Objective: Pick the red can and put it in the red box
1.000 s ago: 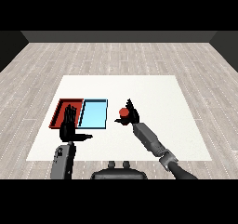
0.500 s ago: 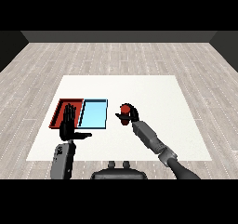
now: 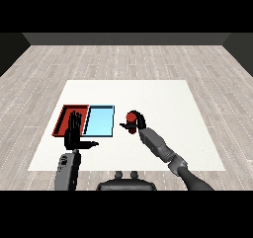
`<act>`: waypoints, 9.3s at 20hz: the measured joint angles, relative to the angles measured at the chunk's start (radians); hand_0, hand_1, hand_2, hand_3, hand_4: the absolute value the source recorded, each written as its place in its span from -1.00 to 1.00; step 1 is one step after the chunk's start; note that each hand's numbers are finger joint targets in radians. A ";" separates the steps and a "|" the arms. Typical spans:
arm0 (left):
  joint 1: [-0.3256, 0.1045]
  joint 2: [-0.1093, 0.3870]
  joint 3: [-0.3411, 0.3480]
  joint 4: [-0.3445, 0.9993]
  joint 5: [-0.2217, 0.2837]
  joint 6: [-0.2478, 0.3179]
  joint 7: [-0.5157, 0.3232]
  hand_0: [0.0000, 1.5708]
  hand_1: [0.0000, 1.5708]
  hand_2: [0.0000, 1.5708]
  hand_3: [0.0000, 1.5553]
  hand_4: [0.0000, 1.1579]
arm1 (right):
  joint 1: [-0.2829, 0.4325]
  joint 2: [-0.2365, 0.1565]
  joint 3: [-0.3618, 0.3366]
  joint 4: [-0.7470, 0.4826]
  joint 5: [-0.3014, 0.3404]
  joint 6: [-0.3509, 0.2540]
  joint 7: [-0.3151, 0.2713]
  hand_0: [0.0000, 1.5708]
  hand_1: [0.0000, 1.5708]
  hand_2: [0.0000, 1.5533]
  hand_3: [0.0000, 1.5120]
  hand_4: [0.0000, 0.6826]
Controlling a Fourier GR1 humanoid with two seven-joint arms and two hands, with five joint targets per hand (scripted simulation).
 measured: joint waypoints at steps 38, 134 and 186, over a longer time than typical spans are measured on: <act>-0.095 -0.037 -0.265 -0.110 -0.139 0.121 0.287 -1.00 -1.00 -1.00 -1.00 -1.00 | 0.297 -0.158 -0.113 -0.930 0.384 -0.170 0.176 0.81 0.81 0.82 0.84 0.84; -0.371 -0.023 -0.593 0.401 0.206 0.724 -0.022 1.00 1.00 1.00 0.87 0.95 | 0.415 -0.033 -0.084 -1.119 0.527 -0.087 0.301 -1.00 -1.00 -1.00 -1.00 -1.00; -0.680 0.462 -0.271 1.511 -0.150 0.386 0.358 -1.00 -1.00 -1.00 -1.00 -1.00 | 0.713 -0.170 -0.462 -1.086 0.388 0.233 0.114 -1.00 -1.00 -1.00 -1.00 -1.00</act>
